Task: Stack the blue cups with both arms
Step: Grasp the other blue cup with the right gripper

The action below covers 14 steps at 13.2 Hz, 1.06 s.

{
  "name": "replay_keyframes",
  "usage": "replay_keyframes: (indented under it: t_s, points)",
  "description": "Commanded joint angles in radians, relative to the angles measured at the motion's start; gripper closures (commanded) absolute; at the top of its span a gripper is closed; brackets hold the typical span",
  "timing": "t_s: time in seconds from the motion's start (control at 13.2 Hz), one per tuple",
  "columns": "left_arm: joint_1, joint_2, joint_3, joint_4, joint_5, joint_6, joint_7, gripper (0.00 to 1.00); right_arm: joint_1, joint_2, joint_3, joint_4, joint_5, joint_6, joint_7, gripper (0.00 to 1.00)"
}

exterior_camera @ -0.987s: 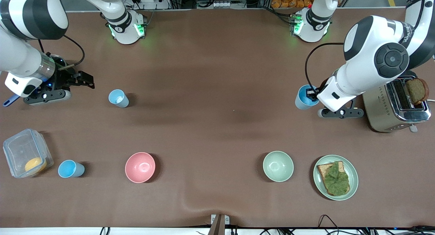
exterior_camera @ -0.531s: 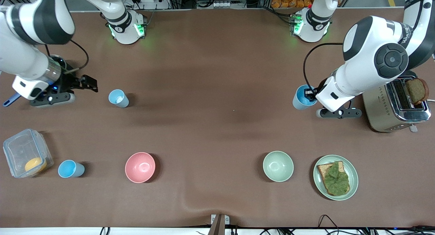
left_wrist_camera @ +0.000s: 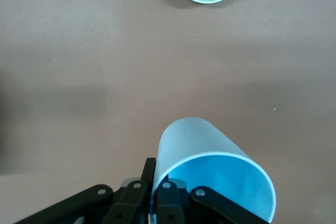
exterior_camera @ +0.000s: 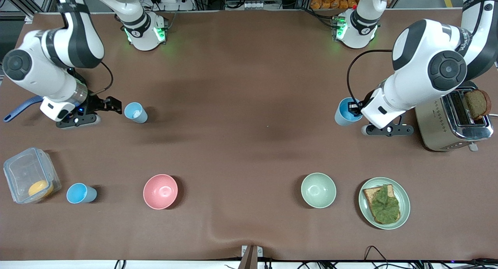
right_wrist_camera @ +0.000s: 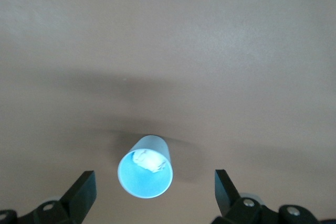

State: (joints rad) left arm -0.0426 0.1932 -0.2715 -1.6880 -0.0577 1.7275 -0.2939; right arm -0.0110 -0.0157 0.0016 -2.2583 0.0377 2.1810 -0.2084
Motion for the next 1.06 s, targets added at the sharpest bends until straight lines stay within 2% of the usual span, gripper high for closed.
replay_keyframes:
  t_s: [0.0, 0.46, 0.99]
  points:
    - [-0.005, 0.011, -0.002, 0.019, -0.031, 0.0, -0.014, 1.0, -0.04, 0.0, 0.006, -0.049, 0.007, 0.042, -0.06, 0.0]
    - [0.001, 0.012, -0.002, 0.017, -0.042, 0.003, -0.014, 1.0, -0.061, 0.036, 0.006, -0.216, -0.001, 0.268, -0.071, 0.0]
    - [0.004, 0.012, 0.0, 0.017, -0.042, 0.003, -0.014, 1.0, -0.08, 0.128, 0.008, -0.228, 0.001, 0.344, -0.091, 0.0]
